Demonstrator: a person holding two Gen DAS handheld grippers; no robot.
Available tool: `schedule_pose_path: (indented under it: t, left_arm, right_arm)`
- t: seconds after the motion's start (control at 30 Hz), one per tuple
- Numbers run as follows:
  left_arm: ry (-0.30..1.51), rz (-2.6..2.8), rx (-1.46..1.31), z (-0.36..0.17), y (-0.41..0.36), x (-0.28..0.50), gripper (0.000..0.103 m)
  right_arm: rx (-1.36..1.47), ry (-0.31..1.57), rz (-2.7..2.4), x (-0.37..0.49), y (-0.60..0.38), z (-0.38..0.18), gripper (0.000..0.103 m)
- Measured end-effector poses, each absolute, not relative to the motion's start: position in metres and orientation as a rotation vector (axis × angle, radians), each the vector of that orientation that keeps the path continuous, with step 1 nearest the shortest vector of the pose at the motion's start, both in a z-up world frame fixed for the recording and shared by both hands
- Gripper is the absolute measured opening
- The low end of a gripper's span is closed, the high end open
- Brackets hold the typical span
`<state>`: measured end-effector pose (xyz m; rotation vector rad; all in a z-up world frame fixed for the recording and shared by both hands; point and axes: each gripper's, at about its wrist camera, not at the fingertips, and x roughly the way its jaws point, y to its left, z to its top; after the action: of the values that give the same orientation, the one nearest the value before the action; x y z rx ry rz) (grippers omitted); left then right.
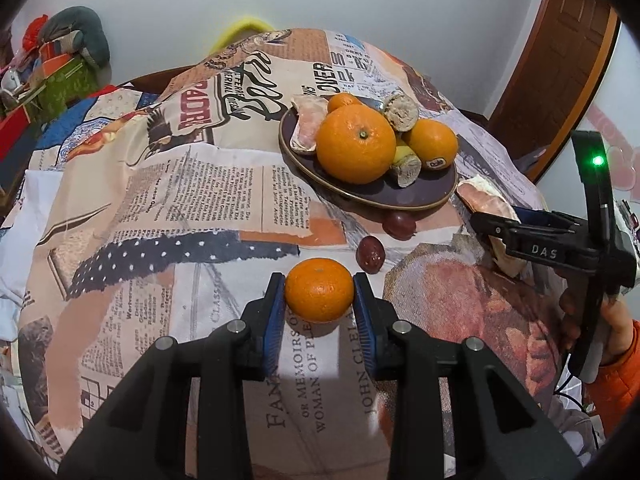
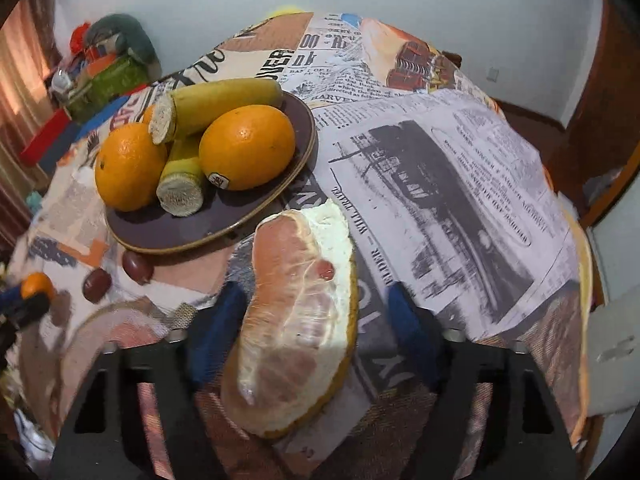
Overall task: Organize fruits
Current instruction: 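Grasp the large pomelo wedge with the right gripper while the left gripper grasps another mandarin, then carry the pomelo wedge over the plate while the left gripper sets its mandarin there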
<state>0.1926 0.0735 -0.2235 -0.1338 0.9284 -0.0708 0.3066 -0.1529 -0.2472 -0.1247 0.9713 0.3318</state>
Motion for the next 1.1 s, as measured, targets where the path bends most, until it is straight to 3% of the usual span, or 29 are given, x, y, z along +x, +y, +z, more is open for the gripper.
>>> schedule_pose_path:
  t: [0.03,0.53,1.1]
  left_arm:
    - [0.925,-0.071,-0.134,-0.223,0.073,0.192,0.033]
    - [0.836,-0.076,-0.094,-0.184,0.064,0.202,0.033]
    - [0.768,-0.102,-0.042,-0.158,0.050,0.265,0.033]
  right_arm:
    - [-0.119,0.969,0.358,0.305,-0.154,-0.246,0.050]
    - [-0.107,0.873,0.425,0.282,-0.166,-0.213,0.048]
    - [-0.069,0.736,0.500,0.309,-0.145,-0.168,0.048]
